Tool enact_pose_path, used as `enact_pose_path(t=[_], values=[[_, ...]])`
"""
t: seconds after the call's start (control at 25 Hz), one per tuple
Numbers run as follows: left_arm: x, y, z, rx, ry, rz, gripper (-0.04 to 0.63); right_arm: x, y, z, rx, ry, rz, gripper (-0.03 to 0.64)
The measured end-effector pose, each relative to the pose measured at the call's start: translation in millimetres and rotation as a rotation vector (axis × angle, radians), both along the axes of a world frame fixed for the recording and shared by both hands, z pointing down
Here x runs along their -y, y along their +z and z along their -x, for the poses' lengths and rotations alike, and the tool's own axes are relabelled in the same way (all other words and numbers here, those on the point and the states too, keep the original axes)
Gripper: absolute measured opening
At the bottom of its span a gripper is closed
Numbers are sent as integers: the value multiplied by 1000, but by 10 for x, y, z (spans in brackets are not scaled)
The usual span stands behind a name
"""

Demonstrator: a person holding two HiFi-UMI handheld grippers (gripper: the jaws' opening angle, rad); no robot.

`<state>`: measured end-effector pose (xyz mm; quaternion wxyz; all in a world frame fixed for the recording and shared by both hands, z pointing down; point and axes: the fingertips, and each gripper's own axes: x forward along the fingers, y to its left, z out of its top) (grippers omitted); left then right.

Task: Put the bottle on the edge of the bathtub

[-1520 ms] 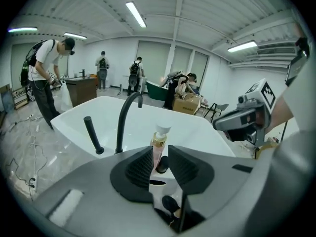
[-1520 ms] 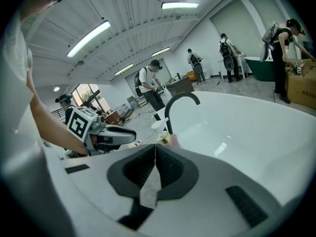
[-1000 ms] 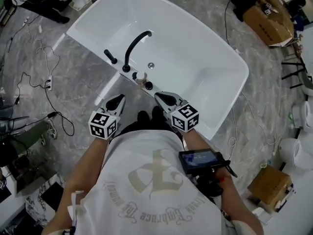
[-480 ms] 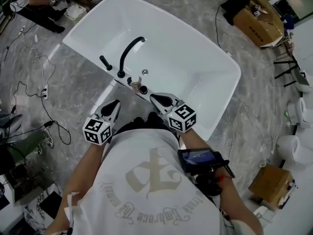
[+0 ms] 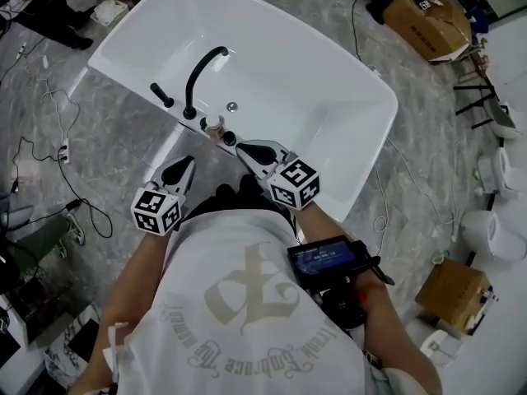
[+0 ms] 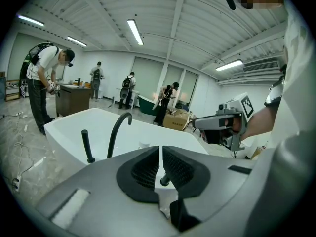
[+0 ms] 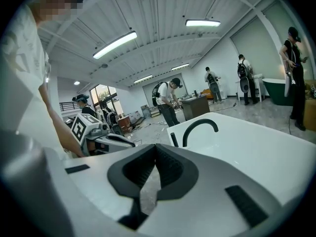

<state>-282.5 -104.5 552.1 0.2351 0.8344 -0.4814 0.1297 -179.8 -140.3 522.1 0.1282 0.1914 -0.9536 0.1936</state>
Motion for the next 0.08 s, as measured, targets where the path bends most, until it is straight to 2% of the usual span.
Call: enact_pose_path(t=[0.08], values=[[-6, 30, -37, -4, 3, 4, 25, -15, 39, -31, -4, 3, 6, 6]])
